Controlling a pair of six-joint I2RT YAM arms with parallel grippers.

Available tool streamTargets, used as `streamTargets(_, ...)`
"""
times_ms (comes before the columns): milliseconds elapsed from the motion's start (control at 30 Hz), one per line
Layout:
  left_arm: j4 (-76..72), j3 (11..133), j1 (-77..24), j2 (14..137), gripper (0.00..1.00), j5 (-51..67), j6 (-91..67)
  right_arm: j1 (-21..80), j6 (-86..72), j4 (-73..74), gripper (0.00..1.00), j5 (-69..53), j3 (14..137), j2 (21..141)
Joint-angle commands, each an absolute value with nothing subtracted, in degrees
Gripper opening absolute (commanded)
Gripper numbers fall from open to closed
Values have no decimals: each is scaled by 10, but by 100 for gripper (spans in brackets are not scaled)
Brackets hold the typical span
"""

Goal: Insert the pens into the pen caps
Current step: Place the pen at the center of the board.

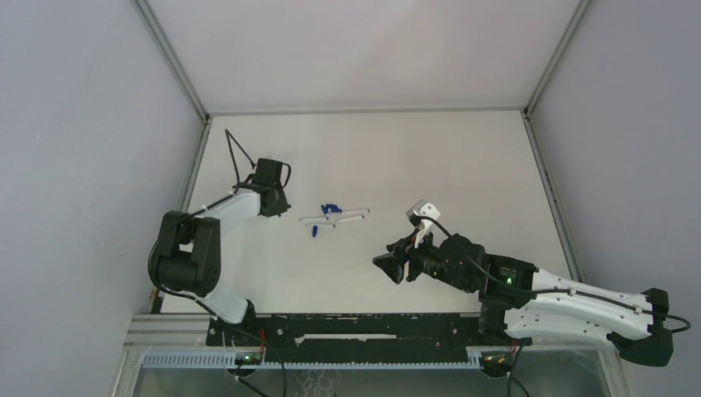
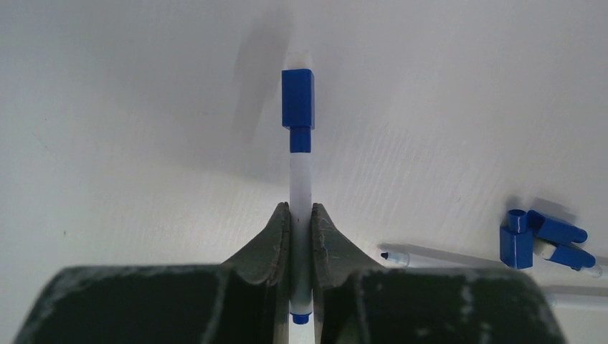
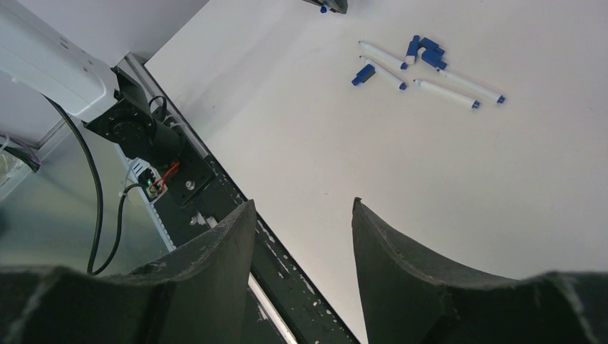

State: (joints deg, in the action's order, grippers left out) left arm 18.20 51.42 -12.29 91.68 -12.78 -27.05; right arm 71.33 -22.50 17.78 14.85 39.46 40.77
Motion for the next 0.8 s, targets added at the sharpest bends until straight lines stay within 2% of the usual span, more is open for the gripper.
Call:
streamTargets(0, 186, 519, -120, 921, 16, -118, -287, 711, -226, 155, 60, 145, 397, 406)
streamTargets(300, 219, 571, -121, 959, 27, -126, -274, 711, -226, 158, 59, 144, 397, 404)
streamTargets(767, 217, 564, -121, 945, 40, -124, -278, 709, -224, 172, 60, 154, 397, 399)
